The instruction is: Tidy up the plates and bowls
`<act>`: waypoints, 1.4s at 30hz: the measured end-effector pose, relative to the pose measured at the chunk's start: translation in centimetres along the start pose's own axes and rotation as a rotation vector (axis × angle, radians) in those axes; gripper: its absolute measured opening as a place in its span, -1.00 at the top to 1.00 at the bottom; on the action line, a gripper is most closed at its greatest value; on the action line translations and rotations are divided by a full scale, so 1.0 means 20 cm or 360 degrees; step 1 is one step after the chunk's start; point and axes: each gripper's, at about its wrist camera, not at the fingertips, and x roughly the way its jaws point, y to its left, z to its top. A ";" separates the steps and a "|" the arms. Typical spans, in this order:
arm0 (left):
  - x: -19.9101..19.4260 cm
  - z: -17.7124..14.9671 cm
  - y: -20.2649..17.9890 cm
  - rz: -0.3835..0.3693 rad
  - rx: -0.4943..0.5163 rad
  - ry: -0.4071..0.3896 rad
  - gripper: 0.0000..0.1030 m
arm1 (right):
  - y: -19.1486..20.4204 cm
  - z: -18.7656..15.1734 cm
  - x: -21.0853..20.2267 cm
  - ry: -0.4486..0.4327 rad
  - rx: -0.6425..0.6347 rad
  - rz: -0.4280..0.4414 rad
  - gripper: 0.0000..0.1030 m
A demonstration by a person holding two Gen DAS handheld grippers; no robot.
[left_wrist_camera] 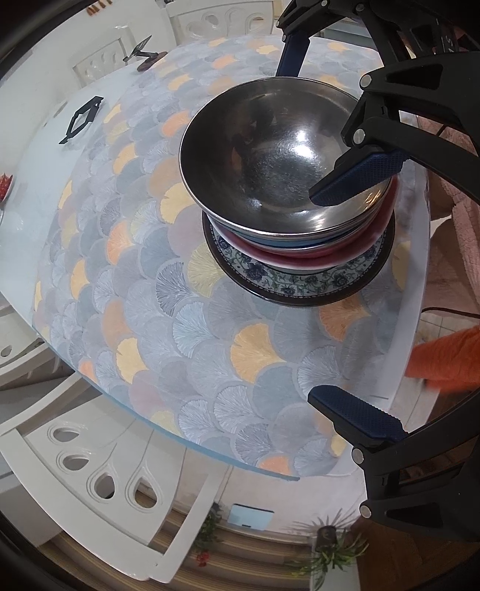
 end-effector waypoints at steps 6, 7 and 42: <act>0.00 0.01 0.00 -0.0002 0.0010 -0.0007 -0.90 | 0.00 0.01 0.01 -0.0003 0.0011 0.0000 -0.99; 0.01 0.01 0.00 -0.0002 0.0012 -0.0008 -0.90 | 0.00 0.01 0.01 -0.0003 0.0014 0.0000 -0.99; 0.03 0.18 -0.04 0.0045 0.0140 -0.0104 -0.95 | -0.05 0.10 0.01 -0.0084 0.0091 -0.0027 -0.99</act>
